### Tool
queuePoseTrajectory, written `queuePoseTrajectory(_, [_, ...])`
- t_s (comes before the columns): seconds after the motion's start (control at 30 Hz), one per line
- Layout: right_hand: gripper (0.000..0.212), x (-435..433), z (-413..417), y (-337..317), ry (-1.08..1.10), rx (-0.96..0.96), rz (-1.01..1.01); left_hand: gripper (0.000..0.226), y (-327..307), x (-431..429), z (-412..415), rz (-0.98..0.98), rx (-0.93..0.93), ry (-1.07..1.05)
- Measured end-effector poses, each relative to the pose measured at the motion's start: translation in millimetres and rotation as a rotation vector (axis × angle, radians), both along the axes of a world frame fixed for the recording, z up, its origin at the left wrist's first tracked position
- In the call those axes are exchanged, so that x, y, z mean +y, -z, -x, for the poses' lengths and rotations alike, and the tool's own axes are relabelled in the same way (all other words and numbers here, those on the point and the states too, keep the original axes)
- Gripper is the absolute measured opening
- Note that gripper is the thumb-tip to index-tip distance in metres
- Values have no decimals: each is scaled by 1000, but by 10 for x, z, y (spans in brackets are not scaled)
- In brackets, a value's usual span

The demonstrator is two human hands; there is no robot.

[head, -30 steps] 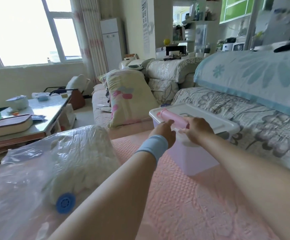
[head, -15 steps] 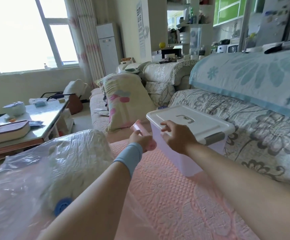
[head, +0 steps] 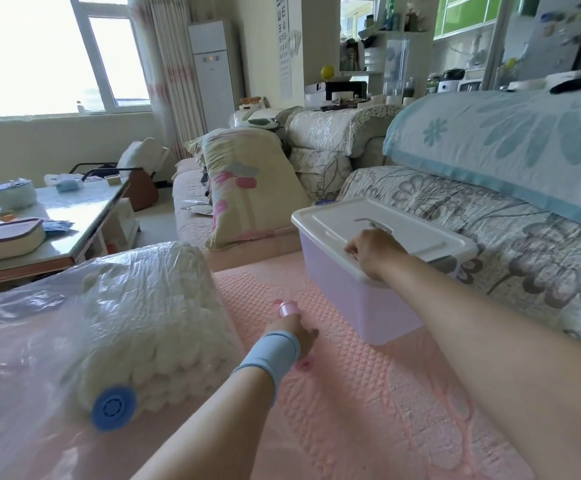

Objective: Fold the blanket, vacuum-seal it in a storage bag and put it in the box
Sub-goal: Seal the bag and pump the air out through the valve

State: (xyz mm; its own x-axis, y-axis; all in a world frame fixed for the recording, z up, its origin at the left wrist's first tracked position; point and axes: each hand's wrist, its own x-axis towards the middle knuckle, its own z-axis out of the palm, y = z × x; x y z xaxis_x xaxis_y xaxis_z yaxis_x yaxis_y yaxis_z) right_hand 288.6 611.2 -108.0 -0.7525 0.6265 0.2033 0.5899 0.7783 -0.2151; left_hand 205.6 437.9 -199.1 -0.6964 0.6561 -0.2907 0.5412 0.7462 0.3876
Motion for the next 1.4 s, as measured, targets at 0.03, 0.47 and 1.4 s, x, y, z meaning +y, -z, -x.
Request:
queuePoseTrajectory(0.03, [38,-18,-15,0,-1,-8,-5,59,-9,-25,15,-11,60,30])
queuePoseTrajectory(0.47, [40,-337,-147,-48,-25,390,115,46,-798,261,-160,-636,231,187])
queuePoseTrajectory(1.4, [21,-4145,-26,844,-561,445,855,17,-296,-3956,-147,-1003,-701,-558])
